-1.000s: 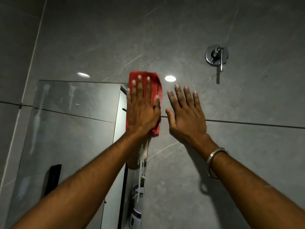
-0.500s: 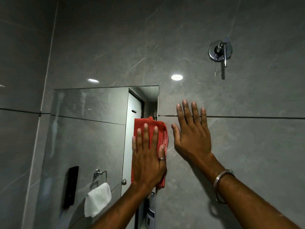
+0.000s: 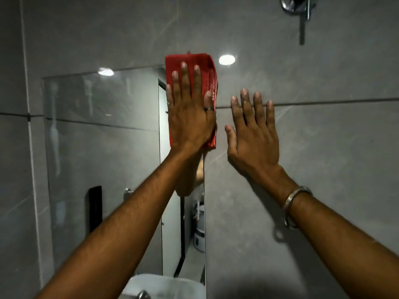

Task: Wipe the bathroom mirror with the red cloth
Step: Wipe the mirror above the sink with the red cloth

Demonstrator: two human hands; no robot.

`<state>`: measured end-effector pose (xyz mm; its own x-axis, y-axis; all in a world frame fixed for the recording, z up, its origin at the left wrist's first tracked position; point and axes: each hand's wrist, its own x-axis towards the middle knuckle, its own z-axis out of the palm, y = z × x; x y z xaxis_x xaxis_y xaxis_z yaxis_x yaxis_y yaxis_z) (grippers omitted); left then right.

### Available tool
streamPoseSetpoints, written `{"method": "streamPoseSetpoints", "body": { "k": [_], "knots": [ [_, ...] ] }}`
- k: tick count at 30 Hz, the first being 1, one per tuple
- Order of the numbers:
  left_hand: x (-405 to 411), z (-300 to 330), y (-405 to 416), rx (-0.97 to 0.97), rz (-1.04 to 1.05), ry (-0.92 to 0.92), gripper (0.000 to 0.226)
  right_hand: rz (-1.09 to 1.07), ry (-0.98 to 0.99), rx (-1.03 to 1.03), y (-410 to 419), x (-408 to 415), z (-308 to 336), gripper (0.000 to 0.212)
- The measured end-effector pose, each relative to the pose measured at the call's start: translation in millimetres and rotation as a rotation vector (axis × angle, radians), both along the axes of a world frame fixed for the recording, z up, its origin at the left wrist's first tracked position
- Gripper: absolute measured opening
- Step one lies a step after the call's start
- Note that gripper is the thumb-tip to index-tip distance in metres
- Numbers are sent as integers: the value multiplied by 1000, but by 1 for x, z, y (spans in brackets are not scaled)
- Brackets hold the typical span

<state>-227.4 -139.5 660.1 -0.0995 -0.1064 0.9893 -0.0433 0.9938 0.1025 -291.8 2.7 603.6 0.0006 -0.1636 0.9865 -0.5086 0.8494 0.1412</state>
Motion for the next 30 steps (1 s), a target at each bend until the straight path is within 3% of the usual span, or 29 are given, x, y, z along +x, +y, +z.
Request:
{"method": "streamPoseSetpoints", "body": {
  "k": [14,18,24,30],
  "knots": [
    [21,-394,8,58,-28,-205,65,8,-147,121,5,13,-218,67],
    [31,-460,2,-1,-9,-254,65,6,-156,205,12,15,-256,69],
    [36,-417,2,59,-39,-320,64,54,-198,323,29,23,-231,72],
    [21,-229,4,42,-32,-222,64,95,-139,239,25,25,-93,70]
  ]
}}
